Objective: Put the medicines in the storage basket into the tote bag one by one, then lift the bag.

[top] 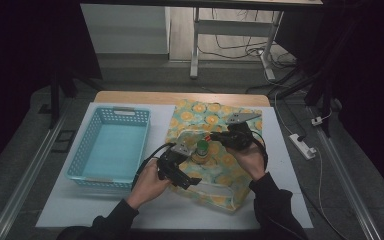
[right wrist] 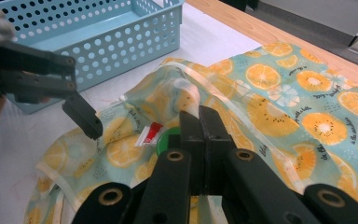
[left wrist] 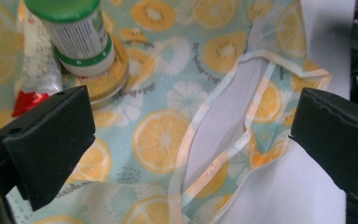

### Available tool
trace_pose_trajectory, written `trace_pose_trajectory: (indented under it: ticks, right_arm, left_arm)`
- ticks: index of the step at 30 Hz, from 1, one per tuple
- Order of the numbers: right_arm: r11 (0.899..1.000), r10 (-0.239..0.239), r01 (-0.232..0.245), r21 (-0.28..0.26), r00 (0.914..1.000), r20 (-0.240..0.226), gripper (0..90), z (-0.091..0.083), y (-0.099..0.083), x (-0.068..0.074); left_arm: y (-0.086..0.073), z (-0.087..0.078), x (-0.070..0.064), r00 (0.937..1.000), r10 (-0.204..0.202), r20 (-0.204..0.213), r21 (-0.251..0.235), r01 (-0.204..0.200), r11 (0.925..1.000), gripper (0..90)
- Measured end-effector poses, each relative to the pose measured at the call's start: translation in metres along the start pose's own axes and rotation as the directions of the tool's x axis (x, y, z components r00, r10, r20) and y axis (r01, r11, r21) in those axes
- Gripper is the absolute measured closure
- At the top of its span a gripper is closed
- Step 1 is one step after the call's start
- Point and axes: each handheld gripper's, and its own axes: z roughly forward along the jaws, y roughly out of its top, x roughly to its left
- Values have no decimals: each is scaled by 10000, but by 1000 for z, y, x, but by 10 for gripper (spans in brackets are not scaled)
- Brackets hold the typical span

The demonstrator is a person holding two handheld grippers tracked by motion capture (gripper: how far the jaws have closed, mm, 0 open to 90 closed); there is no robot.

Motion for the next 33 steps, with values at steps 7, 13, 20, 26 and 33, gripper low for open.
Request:
trace_pose_trajectory:
  ticks: [7, 13, 20, 26, 33]
  right_arm:
    - [10000, -21, 21, 8, 10000, -16, 900, 0, 0, 0]
    - [10000, -13, 13, 14, 10000, -2, 900, -1, 0, 0]
    - [10000, -14, 14, 17, 10000, 11, 900, -1, 0, 0]
    - [10000, -11, 12, 39, 10000, -3, 899, 0, -1, 0]
    - [10000, -24, 24, 59, 10000, -7, 899, 0, -1, 1]
  left_arm:
    - [-8, 11, 2, 9997, -133, -203, 421, 141, 9990, 12]
    - [-13, 19, 4, 9987, -261, -429, 657, 289, 9974, 11]
    - [-18, 26, 9, 9977, -355, -576, 687, 394, 9969, 11]
    - [-22, 34, 14, 9967, -243, -771, 873, 310, 9957, 0]
    - [-24, 45, 15, 9930, 24, -1178, 1326, 134, 9911, 0]
